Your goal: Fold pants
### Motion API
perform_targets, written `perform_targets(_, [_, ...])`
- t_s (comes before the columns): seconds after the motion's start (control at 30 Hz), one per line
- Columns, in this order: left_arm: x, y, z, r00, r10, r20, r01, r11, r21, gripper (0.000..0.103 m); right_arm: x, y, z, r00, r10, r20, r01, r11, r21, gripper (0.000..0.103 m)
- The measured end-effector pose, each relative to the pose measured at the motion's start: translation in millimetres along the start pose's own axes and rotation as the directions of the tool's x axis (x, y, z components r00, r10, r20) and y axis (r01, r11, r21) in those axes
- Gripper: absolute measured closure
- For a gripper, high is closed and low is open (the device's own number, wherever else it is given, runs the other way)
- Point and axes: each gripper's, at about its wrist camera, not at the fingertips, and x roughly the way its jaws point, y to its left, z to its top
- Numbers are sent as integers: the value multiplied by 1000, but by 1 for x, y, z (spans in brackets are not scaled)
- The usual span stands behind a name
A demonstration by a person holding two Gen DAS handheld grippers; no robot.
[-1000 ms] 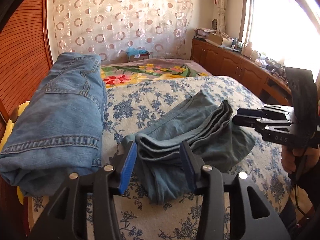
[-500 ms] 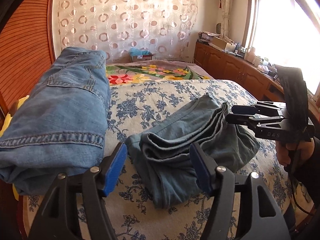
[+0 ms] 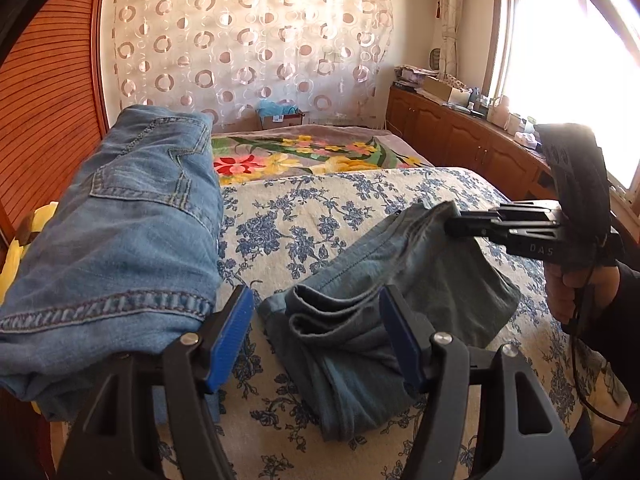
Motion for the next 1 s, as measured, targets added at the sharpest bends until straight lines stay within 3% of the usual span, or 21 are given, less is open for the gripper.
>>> perform_targets(0.13, [1, -2, 3, 1000, 2, 0, -2, 1000, 8, 38, 4, -5, 11, 999, -46, 28, 46, 999, 7, 92])
perform_targets(0.3, [5, -4, 2, 1000, 5, -15, -5, 1000, 17, 38, 24, -12, 9, 993, -103, -60, 104, 994, 26, 91])
perform_targets(0.37, [6, -6, 0, 1000, 4, -18, -4, 1000, 21, 38, 22, -13, 7, 993, -107, -56, 110, 993, 36, 84])
perform_targets(0.47, [6, -9, -1, 1000, -1, -22, 1, 1000, 25, 38, 10, -13, 5, 995, -94, -45, 96, 994, 57, 77])
perform_targets(1.0, [-6, -31, -29, 998, -16, -56, 19, 999, 47, 38, -49, 28, -55, 992, -106, -71, 109, 994, 28, 71])
